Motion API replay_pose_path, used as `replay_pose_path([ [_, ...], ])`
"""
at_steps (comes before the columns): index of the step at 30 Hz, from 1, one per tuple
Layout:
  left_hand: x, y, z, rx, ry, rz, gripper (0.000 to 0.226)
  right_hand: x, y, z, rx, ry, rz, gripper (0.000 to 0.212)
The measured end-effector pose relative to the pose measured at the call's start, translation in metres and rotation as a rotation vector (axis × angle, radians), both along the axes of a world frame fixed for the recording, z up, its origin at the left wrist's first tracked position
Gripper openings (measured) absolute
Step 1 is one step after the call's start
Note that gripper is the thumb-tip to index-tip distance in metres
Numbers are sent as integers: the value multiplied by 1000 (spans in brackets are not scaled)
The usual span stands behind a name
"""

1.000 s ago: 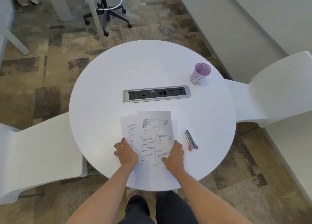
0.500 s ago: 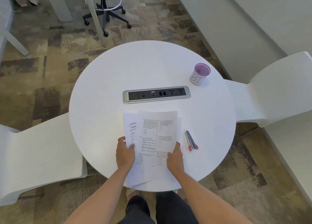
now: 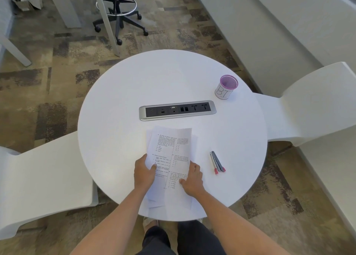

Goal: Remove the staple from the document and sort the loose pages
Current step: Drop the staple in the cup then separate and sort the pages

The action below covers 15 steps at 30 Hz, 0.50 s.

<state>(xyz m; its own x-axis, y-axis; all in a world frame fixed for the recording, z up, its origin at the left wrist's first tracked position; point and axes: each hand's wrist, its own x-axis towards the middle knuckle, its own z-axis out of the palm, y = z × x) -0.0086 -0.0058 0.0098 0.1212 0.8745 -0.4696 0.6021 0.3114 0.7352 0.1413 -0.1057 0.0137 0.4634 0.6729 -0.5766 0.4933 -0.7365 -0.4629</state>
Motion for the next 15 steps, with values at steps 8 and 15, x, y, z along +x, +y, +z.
replay_pose_path([
  [8, 4, -3, -2, -27, 182, -154, 56, 4, -8, -3, 13, -152, -48, 69],
  [15, 11, -17, 2, -44, 314, -198, 60, 2, 0, -2, -14, -86, -256, 56],
])
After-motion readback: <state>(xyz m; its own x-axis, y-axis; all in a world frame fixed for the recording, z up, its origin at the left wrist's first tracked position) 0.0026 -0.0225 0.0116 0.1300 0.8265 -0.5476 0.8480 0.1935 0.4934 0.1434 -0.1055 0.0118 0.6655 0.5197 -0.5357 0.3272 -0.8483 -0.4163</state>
